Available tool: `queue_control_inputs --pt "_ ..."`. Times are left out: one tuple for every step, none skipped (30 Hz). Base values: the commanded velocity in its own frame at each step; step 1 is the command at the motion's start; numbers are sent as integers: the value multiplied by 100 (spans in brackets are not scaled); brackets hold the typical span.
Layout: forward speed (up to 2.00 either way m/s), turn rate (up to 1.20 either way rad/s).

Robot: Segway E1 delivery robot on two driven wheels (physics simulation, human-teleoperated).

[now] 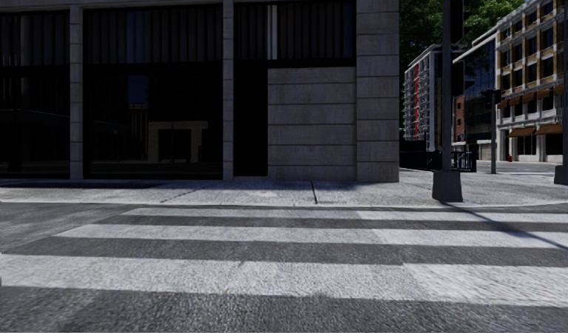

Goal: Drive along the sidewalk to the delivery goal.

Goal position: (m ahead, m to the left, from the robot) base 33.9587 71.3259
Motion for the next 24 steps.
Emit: queue_control_inputs --pt "200 0" --pt "200 0" --pt "200 0" --pt "200 0" --pt "200 0" --pt "200 0" --pt "200 0" --pt "200 0" --pt "200 0" --pt "200 0" --pt "200 0" --pt "200 0" --pt "200 0" --pt "200 0" --pt "200 0" --pt "200 0" --pt "200 0" --pt "200 0" --pt "200 0" --pt "200 0" --pt "200 0" --pt "200 0" --pt "200 0" --pt "200 0"
